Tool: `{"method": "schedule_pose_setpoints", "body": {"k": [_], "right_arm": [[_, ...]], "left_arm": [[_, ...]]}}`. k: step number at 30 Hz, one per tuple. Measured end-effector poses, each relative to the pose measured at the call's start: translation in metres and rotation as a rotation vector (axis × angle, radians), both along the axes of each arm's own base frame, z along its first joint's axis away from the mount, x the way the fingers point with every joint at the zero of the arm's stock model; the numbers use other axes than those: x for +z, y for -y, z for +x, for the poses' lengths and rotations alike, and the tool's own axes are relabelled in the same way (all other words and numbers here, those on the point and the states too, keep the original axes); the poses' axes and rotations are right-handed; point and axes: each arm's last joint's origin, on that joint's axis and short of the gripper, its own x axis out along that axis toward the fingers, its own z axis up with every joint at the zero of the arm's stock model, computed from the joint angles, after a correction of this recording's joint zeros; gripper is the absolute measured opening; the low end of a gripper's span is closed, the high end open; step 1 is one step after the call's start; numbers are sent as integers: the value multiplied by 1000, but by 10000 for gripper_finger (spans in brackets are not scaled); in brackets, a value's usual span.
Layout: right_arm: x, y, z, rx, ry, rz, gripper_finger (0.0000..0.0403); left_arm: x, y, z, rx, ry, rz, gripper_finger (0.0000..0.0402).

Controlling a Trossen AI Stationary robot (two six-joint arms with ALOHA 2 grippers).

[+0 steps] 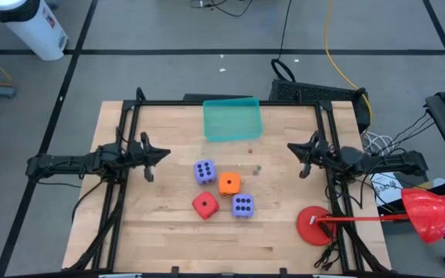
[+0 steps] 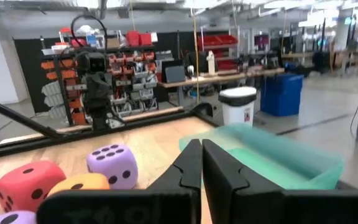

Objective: Pick & Place Dice
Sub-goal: Put the right big violet dice into the green bin

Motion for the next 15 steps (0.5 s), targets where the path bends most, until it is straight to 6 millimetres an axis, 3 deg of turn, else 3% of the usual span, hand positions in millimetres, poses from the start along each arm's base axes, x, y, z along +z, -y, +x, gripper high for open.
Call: {"method": "schedule_pose_setpoints", "body": {"k": [4, 7, 11, 15], "right_arm": [[10, 0, -1, 0, 103, 8, 4], [9, -1, 3, 19, 34, 20, 4], [47, -5, 12, 58, -35, -5, 4], [73, -11, 34, 87, -238, 10, 5]], "left_arm": [[0, -1, 0, 44, 3, -1, 10], [1, -3, -1, 97, 1, 15, 10], [3, -5, -2, 159, 23, 31, 10], [7, -5, -2, 167, 64, 33, 10]]}}
